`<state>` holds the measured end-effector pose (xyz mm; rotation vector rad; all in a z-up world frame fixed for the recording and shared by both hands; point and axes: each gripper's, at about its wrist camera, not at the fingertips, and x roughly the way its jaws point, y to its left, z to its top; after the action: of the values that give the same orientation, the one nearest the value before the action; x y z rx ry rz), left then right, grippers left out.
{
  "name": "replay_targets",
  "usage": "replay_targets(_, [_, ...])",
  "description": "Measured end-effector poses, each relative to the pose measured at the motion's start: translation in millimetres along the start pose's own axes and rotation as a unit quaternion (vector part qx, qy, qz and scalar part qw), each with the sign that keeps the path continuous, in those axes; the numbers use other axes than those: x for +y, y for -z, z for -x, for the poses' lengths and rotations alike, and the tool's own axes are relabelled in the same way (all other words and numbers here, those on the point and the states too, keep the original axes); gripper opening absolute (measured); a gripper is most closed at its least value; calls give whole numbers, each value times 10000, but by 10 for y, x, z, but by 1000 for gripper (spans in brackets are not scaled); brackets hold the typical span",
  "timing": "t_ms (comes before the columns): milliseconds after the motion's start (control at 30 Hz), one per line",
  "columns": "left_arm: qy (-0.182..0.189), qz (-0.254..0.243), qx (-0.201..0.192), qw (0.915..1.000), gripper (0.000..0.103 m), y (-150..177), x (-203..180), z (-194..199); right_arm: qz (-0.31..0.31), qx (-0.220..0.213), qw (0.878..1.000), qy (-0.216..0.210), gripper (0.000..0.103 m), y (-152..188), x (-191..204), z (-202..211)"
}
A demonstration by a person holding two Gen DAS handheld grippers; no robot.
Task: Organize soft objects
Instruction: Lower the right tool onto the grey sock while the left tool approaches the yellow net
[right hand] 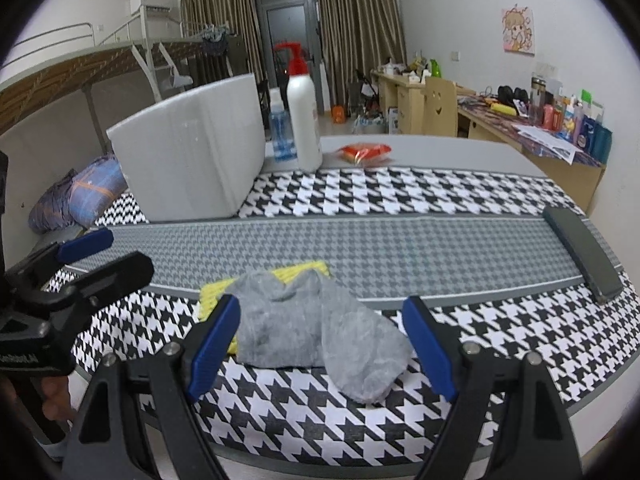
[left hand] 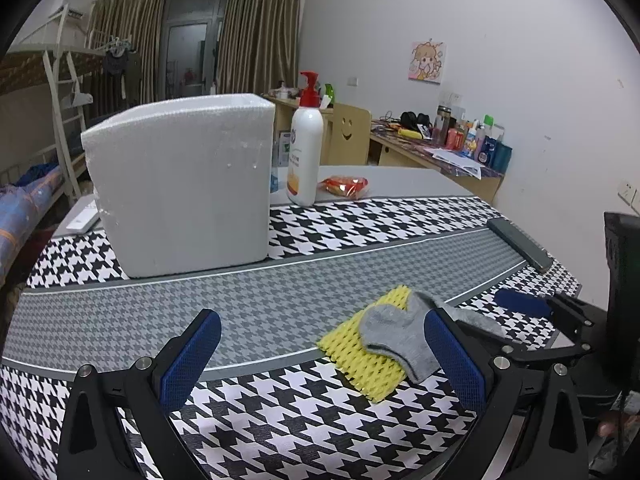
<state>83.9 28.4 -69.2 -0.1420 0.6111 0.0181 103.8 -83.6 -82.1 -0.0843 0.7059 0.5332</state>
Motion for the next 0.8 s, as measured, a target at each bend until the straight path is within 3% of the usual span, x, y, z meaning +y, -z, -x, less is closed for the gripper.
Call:
replay_targets(433, [3, 33, 151, 9999, 102, 16, -6, -106, 127, 520, 9986, 53, 86, 101, 76, -236])
replay_targets(800, [-12, 64, 139, 9999, 102, 29, 23, -96, 259, 791, 9957, 395, 86, 112, 103, -370])
